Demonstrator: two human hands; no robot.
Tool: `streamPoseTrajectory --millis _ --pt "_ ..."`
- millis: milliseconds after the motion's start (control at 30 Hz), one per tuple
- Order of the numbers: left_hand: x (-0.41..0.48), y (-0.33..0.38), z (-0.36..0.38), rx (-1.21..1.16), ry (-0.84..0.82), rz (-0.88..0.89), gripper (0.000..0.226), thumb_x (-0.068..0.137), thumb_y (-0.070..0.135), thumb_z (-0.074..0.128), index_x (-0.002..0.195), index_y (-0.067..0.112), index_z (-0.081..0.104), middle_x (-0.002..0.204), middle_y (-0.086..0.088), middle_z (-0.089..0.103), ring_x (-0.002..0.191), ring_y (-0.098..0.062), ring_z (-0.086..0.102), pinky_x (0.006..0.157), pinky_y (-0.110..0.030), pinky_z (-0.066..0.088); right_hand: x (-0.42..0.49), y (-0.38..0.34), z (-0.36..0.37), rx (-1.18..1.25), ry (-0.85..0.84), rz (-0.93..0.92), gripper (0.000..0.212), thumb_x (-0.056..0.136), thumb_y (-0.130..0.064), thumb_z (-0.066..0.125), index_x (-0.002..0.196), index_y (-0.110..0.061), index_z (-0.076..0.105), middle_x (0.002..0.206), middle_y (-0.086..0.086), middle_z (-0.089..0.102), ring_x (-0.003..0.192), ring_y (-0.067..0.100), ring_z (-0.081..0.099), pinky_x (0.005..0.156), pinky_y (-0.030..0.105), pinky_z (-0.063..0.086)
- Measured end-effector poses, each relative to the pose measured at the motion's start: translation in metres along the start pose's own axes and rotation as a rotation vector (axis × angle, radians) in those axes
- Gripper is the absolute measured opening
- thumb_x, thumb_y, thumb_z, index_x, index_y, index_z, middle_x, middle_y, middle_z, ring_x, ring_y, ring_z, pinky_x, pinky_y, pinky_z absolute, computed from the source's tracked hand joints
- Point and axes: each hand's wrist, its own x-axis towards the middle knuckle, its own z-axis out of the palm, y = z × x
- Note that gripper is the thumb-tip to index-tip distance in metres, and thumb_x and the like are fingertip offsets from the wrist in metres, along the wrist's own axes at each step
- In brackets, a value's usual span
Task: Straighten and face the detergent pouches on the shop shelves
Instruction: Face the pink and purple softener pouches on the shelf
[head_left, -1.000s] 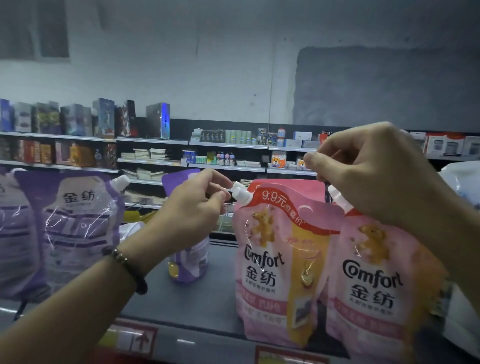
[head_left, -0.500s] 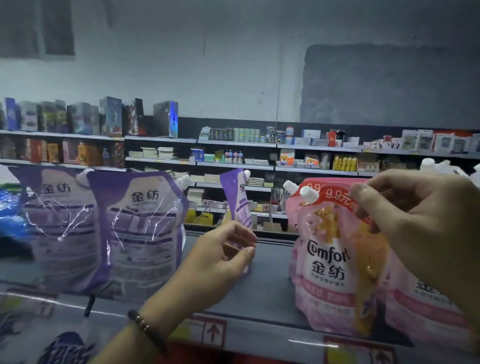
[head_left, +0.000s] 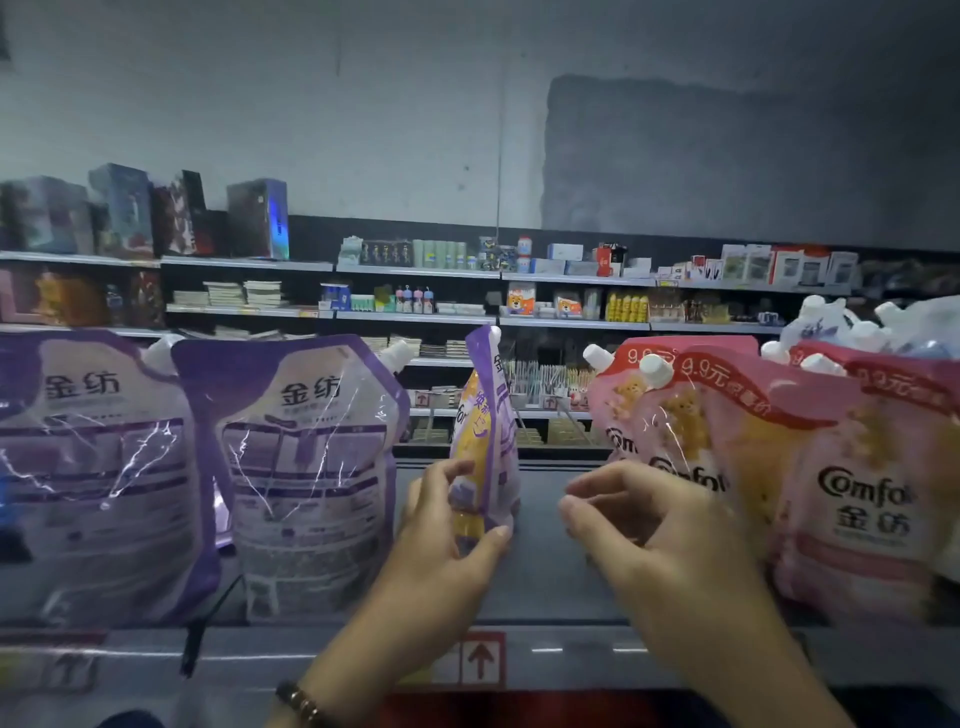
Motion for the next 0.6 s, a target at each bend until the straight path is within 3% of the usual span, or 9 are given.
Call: streamPoseTrajectory --millis 67,133,200,300,433,467,533,600 --pt "0.005 -0.002 -0.001 -0.019 -0.019 -0.026 0.066 0.085 0.039 0.072 0.142 0.045 0.040 0.143 0.016 0.050 0.117 0.021 0.053 0.109 -0.034 0.052 0.003 0.006 0.019 0.021 -0.012 0.035 0.010 0.084 -0.034 0.085 0.087 -0.032 0.076 0.079 -0.018 0.077 0.072 -0.001 0.072 0.072 0.032 0.059" --pt "0.014 -0.007 0.000 -0.051 -0.038 -0.038 0.071 0.085 0.036 0.070 0.146 0.044 0.035 0.143 0.023 0.049 0.120 0.017 0.053 0.110 -0.030 0.049 0.010 0.013 0.035 0.035 -0.011 0.058 0.017 0.083 -0.036 0.086 0.094 -0.035 0.073 0.085 -0.017 0.077 0.080 -0.003 0.072 0.078 0.033 0.061" --pt "0.024 -0.009 0.004 -0.073 0.011 -0.083 0.067 0.094 0.035 0.066 0.151 0.042 0.032 0.146 0.016 0.048 0.126 0.008 0.053 0.106 -0.023 0.041 0.020 0.017 0.051 0.053 -0.013 0.099 0.025 0.083 -0.037 0.087 0.100 -0.038 0.069 0.091 -0.014 0.075 0.087 -0.002 0.071 0.086 0.035 0.061" --pt "0.042 -0.004 0.006 -0.154 0.129 -0.249 0.049 0.111 0.044 0.047 0.157 0.034 0.034 0.145 0.005 0.053 0.127 -0.013 0.051 0.105 -0.028 0.034 0.034 0.023 0.074 0.086 -0.060 0.151 0.041 0.084 -0.037 0.086 0.116 -0.039 0.059 0.108 -0.018 0.069 0.100 0.003 0.068 0.093 0.031 0.057" --pt "0.054 0.009 0.008 -0.305 0.222 -0.288 0.043 0.113 0.050 0.027 0.148 0.037 0.049 0.130 0.008 0.061 0.110 -0.004 0.051 0.102 -0.023 0.031 0.049 0.028 0.090 0.007 -0.080 0.172 0.076 0.085 -0.044 0.083 0.149 -0.030 0.044 0.134 -0.009 0.055 0.133 0.017 0.053 0.097 0.026 0.040" --pt "0.055 0.011 0.010 -0.326 0.238 -0.283 0.045 0.114 0.051 0.026 0.142 0.033 0.056 0.115 0.010 0.069 0.100 -0.001 0.056 0.096 -0.018 0.034 0.053 0.028 0.091 -0.008 -0.072 0.176 0.084 0.085 -0.045 0.083 0.155 -0.028 0.038 0.144 -0.004 0.053 0.139 0.019 0.050 0.098 0.025 0.037" --pt "0.058 0.011 0.018 -0.411 0.201 -0.320 0.051 0.114 0.049 0.022 0.111 0.025 0.067 0.077 0.016 0.076 0.071 0.007 0.067 0.074 -0.011 0.049 0.062 0.029 0.093 0.000 -0.065 0.194 0.095 0.084 -0.045 0.084 0.161 -0.024 0.031 0.157 0.003 0.047 0.144 0.023 0.046 0.103 0.028 0.037" --pt "0.061 0.007 0.026 -0.507 0.127 -0.324 0.066 0.113 0.052 0.017 0.103 0.020 0.073 0.080 0.006 0.081 0.075 -0.003 0.076 0.068 -0.017 0.058 0.070 0.031 0.097 0.010 -0.090 0.207 0.096 0.082 -0.044 0.085 0.160 -0.021 0.032 0.153 0.004 0.051 0.142 0.023 0.048 0.105 0.030 0.039"
